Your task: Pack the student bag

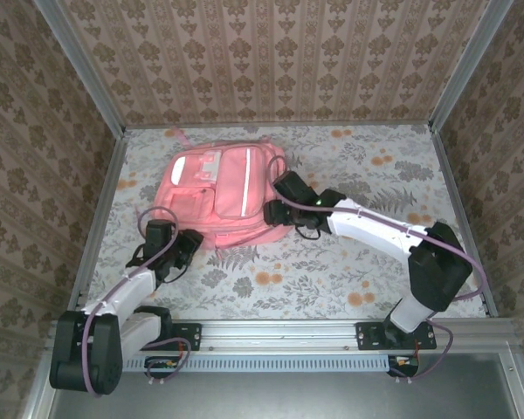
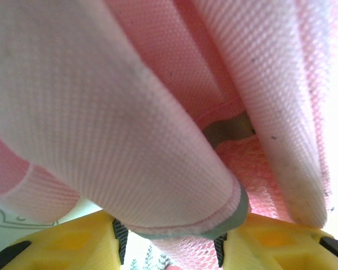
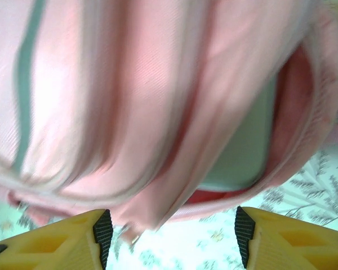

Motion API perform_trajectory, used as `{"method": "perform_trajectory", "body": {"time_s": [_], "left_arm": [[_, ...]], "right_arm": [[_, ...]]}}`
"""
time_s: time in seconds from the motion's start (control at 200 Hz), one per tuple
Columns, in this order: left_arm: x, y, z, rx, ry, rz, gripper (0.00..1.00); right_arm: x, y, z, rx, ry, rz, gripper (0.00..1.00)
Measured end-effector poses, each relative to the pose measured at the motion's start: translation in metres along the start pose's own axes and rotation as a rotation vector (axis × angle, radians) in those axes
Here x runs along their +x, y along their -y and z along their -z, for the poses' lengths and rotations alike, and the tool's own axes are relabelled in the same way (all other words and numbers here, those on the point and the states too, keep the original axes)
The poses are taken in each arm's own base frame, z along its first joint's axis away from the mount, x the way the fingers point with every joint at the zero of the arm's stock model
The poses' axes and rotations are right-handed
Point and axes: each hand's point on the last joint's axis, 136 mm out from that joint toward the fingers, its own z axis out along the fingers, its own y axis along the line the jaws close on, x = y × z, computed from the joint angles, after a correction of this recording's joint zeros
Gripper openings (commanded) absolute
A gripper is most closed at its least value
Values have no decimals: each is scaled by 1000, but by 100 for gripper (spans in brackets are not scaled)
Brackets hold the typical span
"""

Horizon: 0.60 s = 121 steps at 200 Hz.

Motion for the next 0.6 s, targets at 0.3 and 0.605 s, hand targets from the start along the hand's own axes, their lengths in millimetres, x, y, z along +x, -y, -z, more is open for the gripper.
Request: {"method": "perform_trajectory", "body": {"time_s": [0.3, 0.605], "left_arm": [[-5, 16, -2, 17, 7, -32, 0], [-2, 18, 9, 23, 15, -39, 0]], "right_arm": [[74, -82, -9, -86, -74, 222, 63], [109, -130, -73, -71, -116, 321, 58]]}}
